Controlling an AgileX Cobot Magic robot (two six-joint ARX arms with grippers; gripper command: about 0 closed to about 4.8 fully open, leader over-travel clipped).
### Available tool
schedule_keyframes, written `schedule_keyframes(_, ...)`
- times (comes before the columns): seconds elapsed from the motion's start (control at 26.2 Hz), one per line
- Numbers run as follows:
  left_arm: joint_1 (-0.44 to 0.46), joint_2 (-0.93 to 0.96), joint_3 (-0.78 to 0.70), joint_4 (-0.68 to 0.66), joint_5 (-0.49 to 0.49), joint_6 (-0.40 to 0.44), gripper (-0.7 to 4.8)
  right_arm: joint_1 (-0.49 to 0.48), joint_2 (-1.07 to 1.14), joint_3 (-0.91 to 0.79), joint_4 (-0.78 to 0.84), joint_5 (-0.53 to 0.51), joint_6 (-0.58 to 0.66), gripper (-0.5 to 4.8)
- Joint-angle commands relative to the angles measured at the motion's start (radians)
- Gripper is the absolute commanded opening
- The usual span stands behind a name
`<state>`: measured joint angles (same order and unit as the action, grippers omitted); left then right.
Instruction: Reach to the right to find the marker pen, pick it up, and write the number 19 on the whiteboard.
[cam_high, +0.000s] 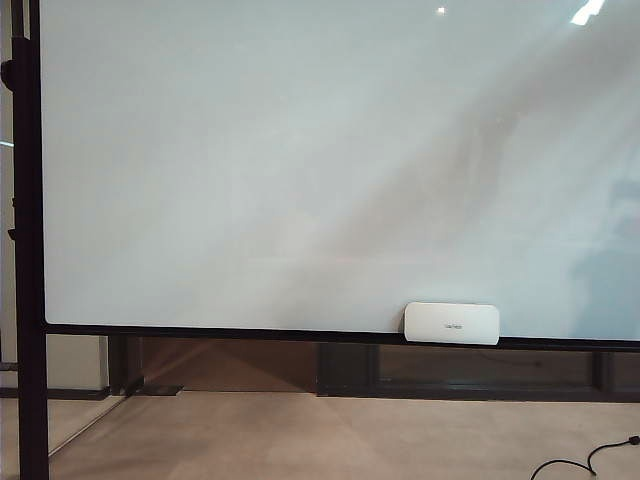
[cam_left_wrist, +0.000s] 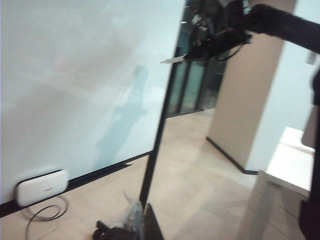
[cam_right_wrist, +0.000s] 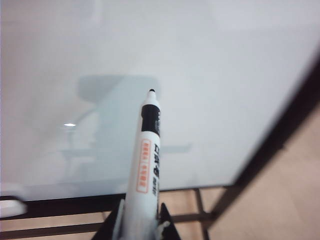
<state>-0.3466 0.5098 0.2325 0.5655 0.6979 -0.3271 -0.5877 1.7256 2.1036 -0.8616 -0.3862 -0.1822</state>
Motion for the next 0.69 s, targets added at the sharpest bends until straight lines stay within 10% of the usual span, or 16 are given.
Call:
schedule_keyframes(0.04, 0.000, -0.096, 0.081, -0.220, -0.108, 0.120, -0.05, 0.070, -0.047, 0.004, -0.011, -0.013, 0.022, -0.01)
schedule_keyframes(0.42, 0.000, -0.173, 0.400, -0.644, -0.284, 0.208, -0.05, 0.373, -0.288, 0.003, -0.045, 0.010, 0.080, -0.01)
schedule_keyframes(0.69, 0.000, -0.174, 0.471, -0.684, -0.263, 0.198, -0.05, 0.629, -0.339, 0.003, -0.140, 0.129, 0.081, -0.01)
